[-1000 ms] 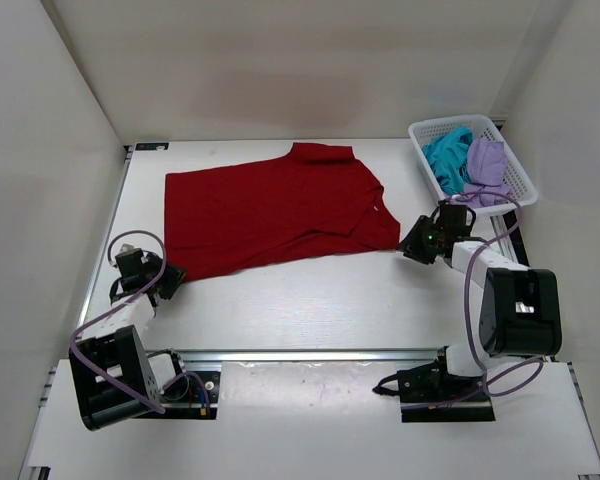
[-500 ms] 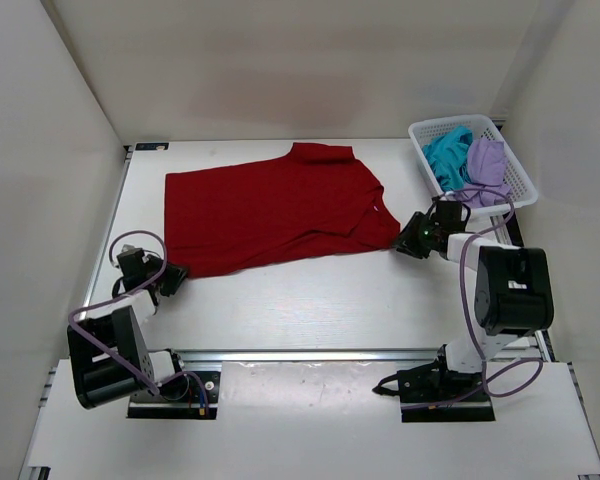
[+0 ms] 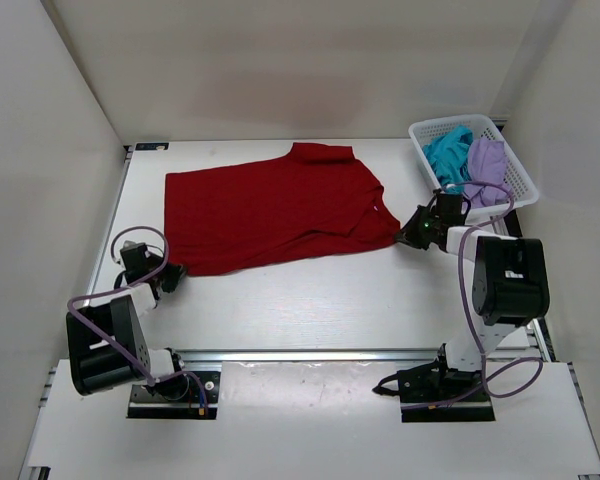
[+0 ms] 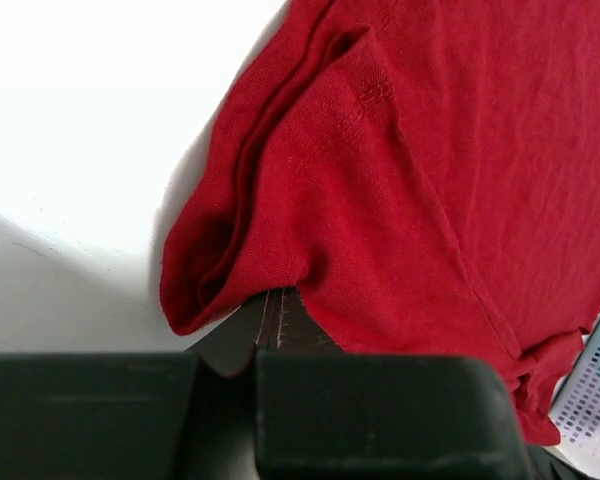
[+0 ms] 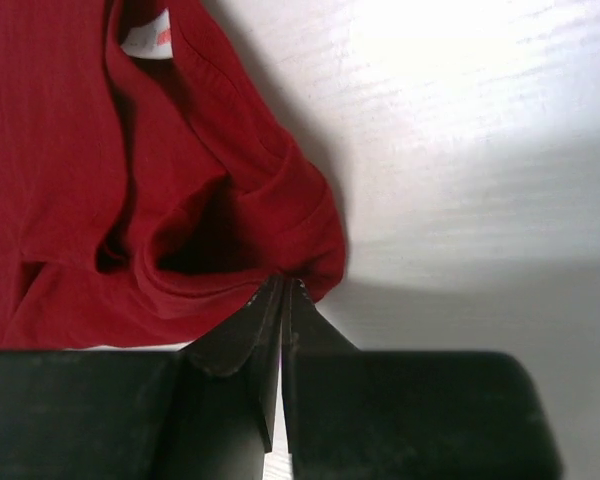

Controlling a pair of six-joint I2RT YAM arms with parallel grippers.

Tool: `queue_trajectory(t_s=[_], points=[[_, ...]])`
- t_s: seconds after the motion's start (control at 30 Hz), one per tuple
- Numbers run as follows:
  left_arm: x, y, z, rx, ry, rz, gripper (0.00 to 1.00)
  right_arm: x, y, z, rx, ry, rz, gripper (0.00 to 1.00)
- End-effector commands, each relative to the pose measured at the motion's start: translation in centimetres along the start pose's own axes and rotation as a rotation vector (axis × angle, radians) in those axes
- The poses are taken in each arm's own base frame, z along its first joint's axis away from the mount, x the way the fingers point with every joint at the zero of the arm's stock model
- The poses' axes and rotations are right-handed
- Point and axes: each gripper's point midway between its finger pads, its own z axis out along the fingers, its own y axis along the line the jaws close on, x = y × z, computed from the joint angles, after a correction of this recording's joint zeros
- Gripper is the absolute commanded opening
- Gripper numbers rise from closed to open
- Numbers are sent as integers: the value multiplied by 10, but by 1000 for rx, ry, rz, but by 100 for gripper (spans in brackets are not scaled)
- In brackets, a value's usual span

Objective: Fold and stack the t-shirts

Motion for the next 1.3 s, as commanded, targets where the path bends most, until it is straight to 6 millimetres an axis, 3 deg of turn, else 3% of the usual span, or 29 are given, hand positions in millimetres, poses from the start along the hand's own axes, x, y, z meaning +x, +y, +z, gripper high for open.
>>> queue_trajectory(t_s=[0.0,0.07,0.13,0.27,0.43,0.57,0.63,0.77,0.87,0.9,0.97,1.03,1.27], points=[[-6,7,0,-52,-42,36,0,-11,5,-12,10,-87,-7,0],[-8,5,-1,-48,-46,40,0,1,0,-13,27,-78,-2,5],[-5,9,1,-56,-33,30,0,6,4,-13,9,-54,-32,26],[-6,6,2,-45,-27,20,0,16,2,-4,20,1,-33,34],[-5,3,2,-35,-19,21,0,4,-5,4,46,-22,-2,30],[-7,4,3,-38,-22,15,0,-7,-1,5,36,-47,9,4],[-10,1,4,-34,-26,20,0,-10,0,1,39,-64,4,0],[-10,0,8,-53,1,30,0,12,-11,-9,65,-47,29,0],[-14,-1,10,-75,27,46,0,35,-21,-30,94,-47,50,0],[-16,-6,9,-62,25,61,0,54,-33,-34,108,-19,69,0],[-11,-1,4,-91,36,86,0,65,-36,-52,95,-56,78,0],[-11,4,-4,-105,30,104,0,91,-48,-63,108,-43,99,0],[10,43,-35,-182,49,114,0,118,-54,-99,132,-82,107,0]])
